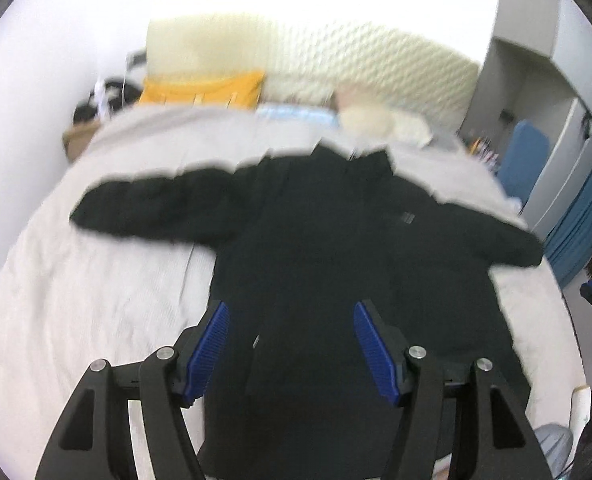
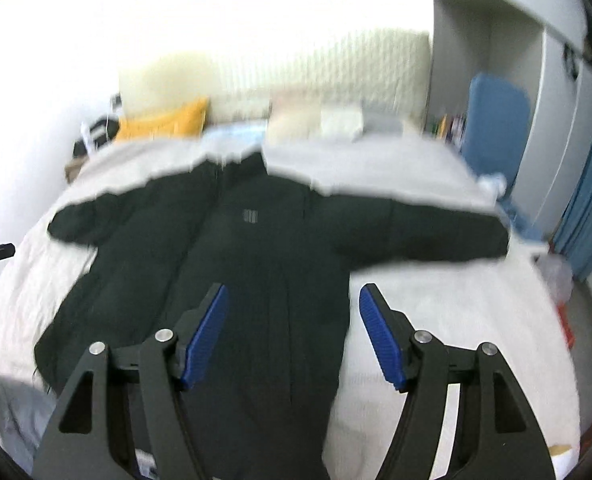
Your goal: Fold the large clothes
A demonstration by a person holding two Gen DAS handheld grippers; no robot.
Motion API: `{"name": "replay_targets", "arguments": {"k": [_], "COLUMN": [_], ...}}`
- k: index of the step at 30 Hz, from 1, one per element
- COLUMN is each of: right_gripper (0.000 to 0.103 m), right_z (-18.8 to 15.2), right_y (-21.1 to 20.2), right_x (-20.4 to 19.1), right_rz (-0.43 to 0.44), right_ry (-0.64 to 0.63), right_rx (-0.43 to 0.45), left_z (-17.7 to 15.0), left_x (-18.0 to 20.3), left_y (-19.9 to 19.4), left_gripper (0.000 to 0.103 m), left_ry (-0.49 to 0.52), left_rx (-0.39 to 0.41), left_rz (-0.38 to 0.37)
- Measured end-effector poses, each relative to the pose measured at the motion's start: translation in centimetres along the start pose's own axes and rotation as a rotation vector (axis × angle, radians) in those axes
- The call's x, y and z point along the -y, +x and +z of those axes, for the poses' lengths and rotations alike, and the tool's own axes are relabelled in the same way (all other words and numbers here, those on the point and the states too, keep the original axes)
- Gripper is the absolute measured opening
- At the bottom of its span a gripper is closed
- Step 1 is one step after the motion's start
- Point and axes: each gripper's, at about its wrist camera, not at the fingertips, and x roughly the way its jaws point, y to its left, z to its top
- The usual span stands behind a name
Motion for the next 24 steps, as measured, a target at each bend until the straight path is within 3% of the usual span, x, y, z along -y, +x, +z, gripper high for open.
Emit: {"name": "replay_targets", "arguments": {"k": [4, 7, 10, 18, 24], "right_gripper": [0.073, 0.073, 0.074, 0.074, 0.075], "right_z": [0.1, -1.1, -2.9, -5.5, -6.5], "right_y": [-0.7, -0.5, 0.3, 1.8, 3.0], "right_x": [-2.6, -3.8, -5.4, -6.7, -7.2], "right_rz": [0.015, 0.028, 0.013, 0.004, -0.002], "right_ry": [0.056, 0.091, 0.075, 0.039, 0.043], "right_rx": [0.118, 0.183, 0.229, 0.216, 0.174], "left_z": [0.8, 0.6, 0.6, -2.4, -4.1], "left_x": [3.7, 4.7, 6.7, 8.6, 8.7], "left_y": [-0.5, 0.9, 3.7, 7.0, 8.4], "left_gripper": [0.065, 0.065, 0.065, 0.065, 0.065], "left_ry": [-0.001, -0.030, -0.033, 0.025, 0.033], "left_rx": [0.118, 0.132, 0.126, 0.172, 0.185], "left_rz": [-0.027, -0.096, -0.110, -0.046, -0.064]}}
